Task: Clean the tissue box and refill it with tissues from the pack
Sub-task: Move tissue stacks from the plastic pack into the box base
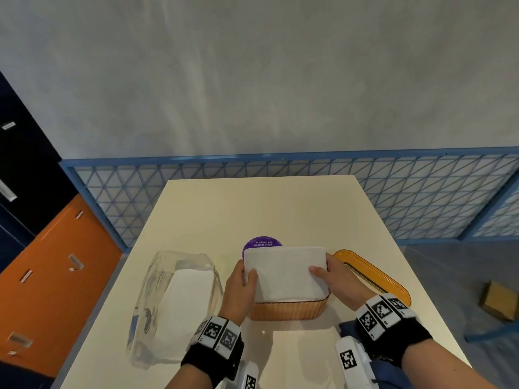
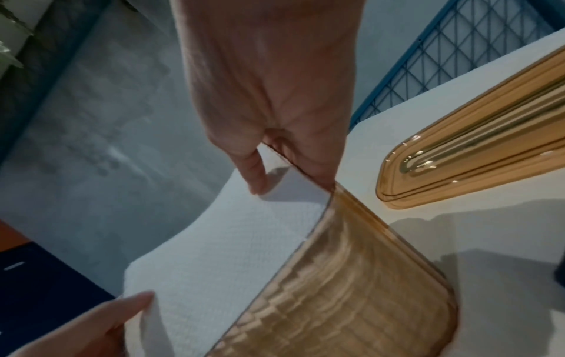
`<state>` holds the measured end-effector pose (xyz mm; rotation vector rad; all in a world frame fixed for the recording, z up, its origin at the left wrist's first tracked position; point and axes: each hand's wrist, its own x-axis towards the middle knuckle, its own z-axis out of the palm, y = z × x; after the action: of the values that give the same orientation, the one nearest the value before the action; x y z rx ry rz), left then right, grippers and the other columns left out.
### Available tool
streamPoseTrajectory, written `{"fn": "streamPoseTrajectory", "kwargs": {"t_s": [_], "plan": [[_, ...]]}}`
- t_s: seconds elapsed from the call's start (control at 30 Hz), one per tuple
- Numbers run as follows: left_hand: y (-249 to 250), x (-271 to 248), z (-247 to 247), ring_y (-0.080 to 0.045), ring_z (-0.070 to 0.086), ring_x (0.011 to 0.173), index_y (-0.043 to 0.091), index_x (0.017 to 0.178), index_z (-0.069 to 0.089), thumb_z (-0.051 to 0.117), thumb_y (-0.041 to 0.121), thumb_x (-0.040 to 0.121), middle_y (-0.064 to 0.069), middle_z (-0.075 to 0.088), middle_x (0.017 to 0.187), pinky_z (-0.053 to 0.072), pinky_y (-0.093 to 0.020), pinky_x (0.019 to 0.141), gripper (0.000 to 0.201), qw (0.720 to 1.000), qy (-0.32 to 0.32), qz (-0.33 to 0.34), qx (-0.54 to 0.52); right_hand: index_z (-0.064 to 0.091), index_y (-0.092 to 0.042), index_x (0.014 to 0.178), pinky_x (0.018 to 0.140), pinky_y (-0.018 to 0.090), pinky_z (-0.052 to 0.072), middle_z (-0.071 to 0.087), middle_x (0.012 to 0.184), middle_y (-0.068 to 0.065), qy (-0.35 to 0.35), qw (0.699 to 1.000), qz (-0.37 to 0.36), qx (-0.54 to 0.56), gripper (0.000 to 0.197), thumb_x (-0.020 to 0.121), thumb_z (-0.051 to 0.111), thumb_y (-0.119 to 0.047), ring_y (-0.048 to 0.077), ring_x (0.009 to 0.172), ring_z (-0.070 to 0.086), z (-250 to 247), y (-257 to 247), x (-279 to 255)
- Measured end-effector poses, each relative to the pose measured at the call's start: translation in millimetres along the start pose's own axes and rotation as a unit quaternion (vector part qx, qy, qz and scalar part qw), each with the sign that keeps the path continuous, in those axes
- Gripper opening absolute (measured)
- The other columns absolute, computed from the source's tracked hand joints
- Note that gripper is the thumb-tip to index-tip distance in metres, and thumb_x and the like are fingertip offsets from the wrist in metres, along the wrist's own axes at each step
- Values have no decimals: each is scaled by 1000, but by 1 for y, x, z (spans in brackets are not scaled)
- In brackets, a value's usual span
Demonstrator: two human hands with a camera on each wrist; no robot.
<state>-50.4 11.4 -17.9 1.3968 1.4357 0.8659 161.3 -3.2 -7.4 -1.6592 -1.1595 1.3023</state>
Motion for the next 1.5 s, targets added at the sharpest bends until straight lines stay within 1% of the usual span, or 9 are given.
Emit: {"fn": "streamPoseTrajectory", "kwargs": {"t_s": [0.17,0.43,0.57,0.73,0.83,0.93,1.07,1.4,1.5], "plan": [[1,16,-6,-18,48,76,8,88,47,42,16,97,0,50,78,35,-24,59,13,993,11,-22,119,50,-12,109,90,39,52,62,113,11,41,996,36,-65,18,92,52,-8,23,102,60,5,1,9],[14,21,1,-28,56,106,11,97,54,38,17,94,-9,63,108,37,-38,95,17,941,2,-57,333,38,-11,135,75,27,47,60,117,16,74,980,12,-185,49,90,53,-1,22,96,57,13,1,14],[11,24,2,-25,55,111,11,107,54,41,18,94,-5,62,115,36,-39,96,19,914,-9,-40,403,29,-14,142,82,33,50,57,119,19,84,963,-14,-255,56,92,50,0,28,102,58,17,-2,12],[6,18,1,-19,42,123,25,137,34,49,27,93,0,40,134,37,-37,94,47,870,26,73,487,25,-16,146,87,30,46,33,142,12,82,848,-119,-510,65,89,57,-9,26,119,43,21,-5,-3],[6,16,-3,-15,35,130,34,142,30,57,28,90,8,30,144,29,-37,97,58,842,-73,163,510,39,-25,140,101,39,38,28,150,6,36,796,-164,-581,58,87,62,-18,26,132,35,16,-8,-5],[8,23,-7,-16,39,131,36,138,38,56,24,91,7,35,143,26,-44,102,52,800,-196,128,553,30,-35,143,109,51,23,28,150,2,-71,764,-81,-637,61,90,59,-24,23,135,35,11,-9,-2],[1,33,-6,-21,46,125,37,139,37,55,12,91,1,38,138,27,-47,102,57,781,-238,85,571,15,-38,147,111,55,19,22,155,3,-134,735,-36,-664,69,93,55,-28,25,140,29,12,-9,9],[6,29,1,-26,43,126,39,141,32,46,13,94,-5,42,134,25,-52,105,56,751,-213,77,620,10,-35,149,113,54,15,22,155,7,-142,717,-45,-681,66,96,49,-28,24,141,26,17,-8,8],[14,19,-13,-20,40,127,34,132,49,47,12,95,2,49,133,31,-45,101,44,825,-123,133,535,28,-35,145,111,51,19,34,150,3,-107,736,-76,-664,50,98,43,-27,21,136,36,10,-9,7]]}}
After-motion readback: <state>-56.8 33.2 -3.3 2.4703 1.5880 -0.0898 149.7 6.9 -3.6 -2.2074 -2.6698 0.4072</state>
